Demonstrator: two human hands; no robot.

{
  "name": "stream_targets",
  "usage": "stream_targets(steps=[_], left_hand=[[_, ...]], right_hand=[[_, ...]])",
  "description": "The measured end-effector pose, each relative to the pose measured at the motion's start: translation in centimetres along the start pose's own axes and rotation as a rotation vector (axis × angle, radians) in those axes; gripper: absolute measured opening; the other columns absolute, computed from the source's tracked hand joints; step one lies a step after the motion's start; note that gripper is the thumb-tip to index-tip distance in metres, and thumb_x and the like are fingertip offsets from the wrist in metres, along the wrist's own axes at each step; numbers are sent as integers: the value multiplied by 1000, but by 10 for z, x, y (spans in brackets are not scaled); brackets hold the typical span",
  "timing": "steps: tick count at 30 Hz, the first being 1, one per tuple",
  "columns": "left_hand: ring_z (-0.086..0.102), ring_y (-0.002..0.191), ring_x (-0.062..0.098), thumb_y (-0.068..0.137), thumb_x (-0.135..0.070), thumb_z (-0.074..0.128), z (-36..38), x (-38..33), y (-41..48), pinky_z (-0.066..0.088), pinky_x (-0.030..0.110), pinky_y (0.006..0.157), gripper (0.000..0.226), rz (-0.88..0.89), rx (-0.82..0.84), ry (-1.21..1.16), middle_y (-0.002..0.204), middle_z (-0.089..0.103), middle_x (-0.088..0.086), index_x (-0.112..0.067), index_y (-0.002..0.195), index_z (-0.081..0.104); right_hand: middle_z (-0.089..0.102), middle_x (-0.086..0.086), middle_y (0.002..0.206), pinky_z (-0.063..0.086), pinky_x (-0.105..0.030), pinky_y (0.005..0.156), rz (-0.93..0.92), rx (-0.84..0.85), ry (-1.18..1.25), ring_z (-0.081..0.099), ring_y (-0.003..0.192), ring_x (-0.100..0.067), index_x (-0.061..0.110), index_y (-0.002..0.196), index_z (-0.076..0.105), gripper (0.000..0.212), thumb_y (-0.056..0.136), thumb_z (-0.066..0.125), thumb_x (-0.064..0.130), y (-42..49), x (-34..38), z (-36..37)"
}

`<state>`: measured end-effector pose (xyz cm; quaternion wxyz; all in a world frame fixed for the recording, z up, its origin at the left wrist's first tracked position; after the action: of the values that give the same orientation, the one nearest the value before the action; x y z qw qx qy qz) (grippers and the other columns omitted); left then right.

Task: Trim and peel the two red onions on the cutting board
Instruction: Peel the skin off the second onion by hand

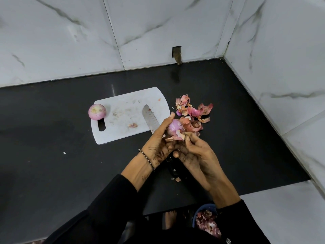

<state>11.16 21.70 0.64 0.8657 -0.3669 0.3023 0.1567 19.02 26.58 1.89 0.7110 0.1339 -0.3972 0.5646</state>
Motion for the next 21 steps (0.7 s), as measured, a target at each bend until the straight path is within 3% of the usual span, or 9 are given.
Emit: stream_targets(steps=[5, 9, 12, 14, 17, 19, 21], left_hand=[[69, 54, 20, 93, -48, 58, -4, 0, 2, 49, 21, 41, 69, -45, -40, 57, 91, 70, 17, 5, 136, 51], [60, 36, 15, 97, -52, 49, -2, 2, 3, 44, 17, 34, 54, -122, -51, 47, 59, 69, 10, 0, 106, 61], [57, 33, 15, 97, -54, 46, -2, 5, 6, 42, 16, 32, 56, -160, -51, 44, 52, 66, 9, -2, 86, 63], [60, 35, 17, 97, -54, 48, -2, 9, 8, 45, 18, 34, 55, -206, -52, 3, 53, 66, 11, -2, 88, 62], [67, 47, 22, 93, -52, 56, -6, 11, 17, 52, 26, 40, 54, -225, -101, -53, 69, 72, 14, -2, 114, 61], [71, 61, 26, 87, -49, 65, -12, 13, 24, 58, 34, 47, 65, -209, -154, -83, 95, 73, 17, -3, 132, 56], [71, 89, 31, 78, -50, 70, -9, 13, 27, 63, 43, 66, 77, -204, -141, -111, 125, 66, 20, -5, 138, 54]], right_hand=[[73, -13, 97, 51, -30, 67, 6, 52, 6, 69, 84, -23, 5, 104, 61, 20, 96, 43, 6, 2, 2, 1], [71, -18, 98, 52, -31, 67, -2, 103, 29, 67, 87, -26, 4, 106, 64, 21, 98, 44, 7, 6, 0, 1], [69, -19, 96, 51, -31, 68, 4, 136, 71, 66, 87, -27, 1, 111, 61, 25, 97, 42, 10, 9, -3, 0], [68, -20, 96, 51, -32, 68, 0, 155, 126, 65, 88, -29, 0, 112, 62, 26, 95, 44, 10, 10, -3, 0], [66, -22, 99, 49, -34, 67, -15, 174, 188, 64, 89, -32, 3, 107, 69, 28, 94, 44, 10, 11, -2, -1], [66, -22, 99, 49, -34, 69, -14, 177, 221, 64, 88, -31, 3, 108, 69, 30, 95, 44, 11, 11, -2, -3], [67, -21, 99, 49, -37, 73, -11, 184, 269, 65, 88, -31, 0, 112, 66, 27, 93, 51, 12, 11, 0, -5]])
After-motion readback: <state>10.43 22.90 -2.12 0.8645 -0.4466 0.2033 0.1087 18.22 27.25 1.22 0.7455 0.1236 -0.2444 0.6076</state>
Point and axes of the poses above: each hand's wrist, its own y-axis towards the middle knuckle, its own z-axis out of the palm, x = y × z, the point moved 7 cm from there along y, towards the middle knuckle
